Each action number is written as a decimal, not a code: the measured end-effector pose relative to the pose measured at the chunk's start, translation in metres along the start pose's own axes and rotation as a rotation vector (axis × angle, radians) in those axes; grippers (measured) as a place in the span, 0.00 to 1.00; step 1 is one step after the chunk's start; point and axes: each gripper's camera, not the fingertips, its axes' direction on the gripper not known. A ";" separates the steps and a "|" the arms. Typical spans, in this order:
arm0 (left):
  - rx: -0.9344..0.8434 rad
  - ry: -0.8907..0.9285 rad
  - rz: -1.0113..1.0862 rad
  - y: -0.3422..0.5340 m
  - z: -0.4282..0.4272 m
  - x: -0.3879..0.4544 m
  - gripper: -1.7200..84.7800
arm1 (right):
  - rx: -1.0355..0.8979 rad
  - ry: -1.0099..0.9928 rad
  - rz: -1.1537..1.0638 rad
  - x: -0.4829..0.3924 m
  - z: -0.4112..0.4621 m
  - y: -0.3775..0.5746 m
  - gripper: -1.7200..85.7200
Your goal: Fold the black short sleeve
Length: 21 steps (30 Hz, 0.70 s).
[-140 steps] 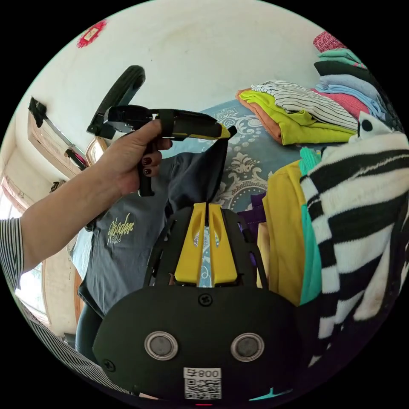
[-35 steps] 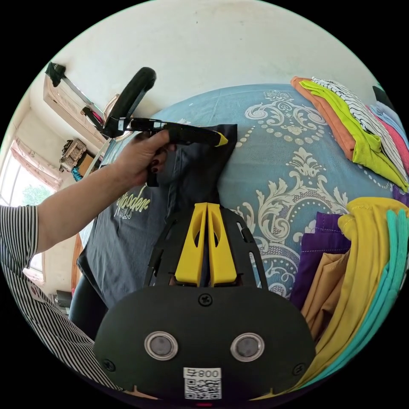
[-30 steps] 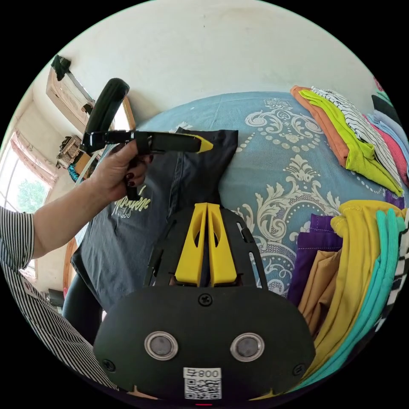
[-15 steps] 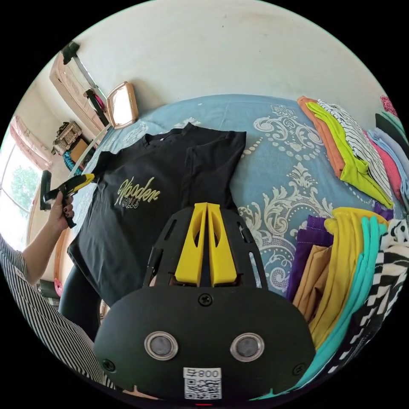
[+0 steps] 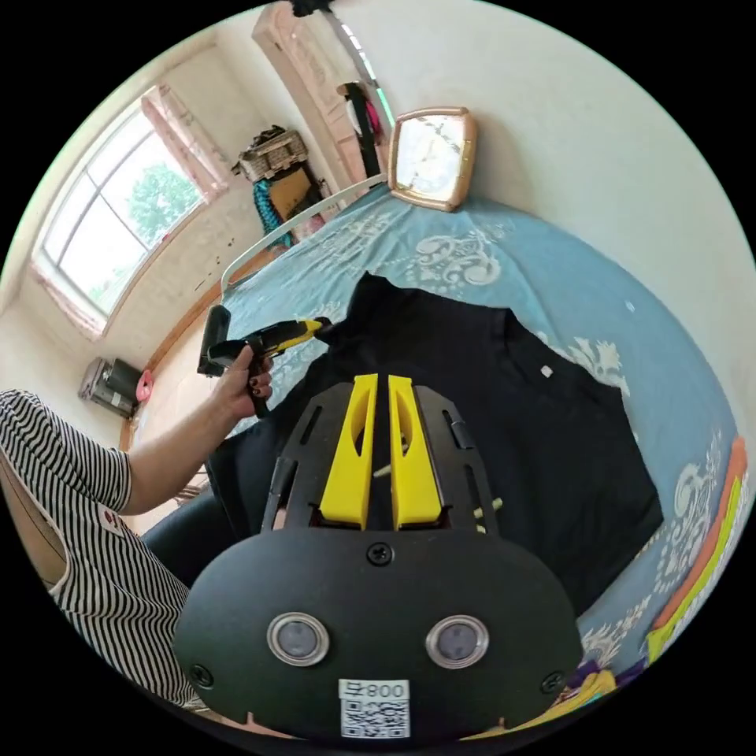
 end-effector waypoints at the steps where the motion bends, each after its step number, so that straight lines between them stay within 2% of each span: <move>1: 0.025 0.024 0.019 0.007 -0.009 0.002 0.05 | -0.003 -0.002 -0.064 -0.017 0.013 -0.029 0.07; 4: 0.056 0.001 0.113 0.022 -0.027 0.015 0.05 | -0.053 0.035 -0.212 -0.059 0.054 -0.090 0.08; 10: 0.013 -0.015 0.317 0.040 -0.045 0.041 0.04 | -0.206 0.158 -0.284 -0.082 0.142 -0.150 0.08; 13: -0.035 0.037 0.374 0.039 -0.052 0.045 0.04 | -0.277 0.195 -0.184 -0.053 0.167 -0.153 0.08; 16: -0.106 0.055 0.391 0.042 -0.053 0.046 0.04 | -0.213 0.029 -0.019 -0.018 0.159 -0.150 0.09; 21: -0.154 0.023 0.447 0.043 -0.065 0.052 0.04 | -0.156 -0.005 0.008 -0.014 0.155 -0.163 0.11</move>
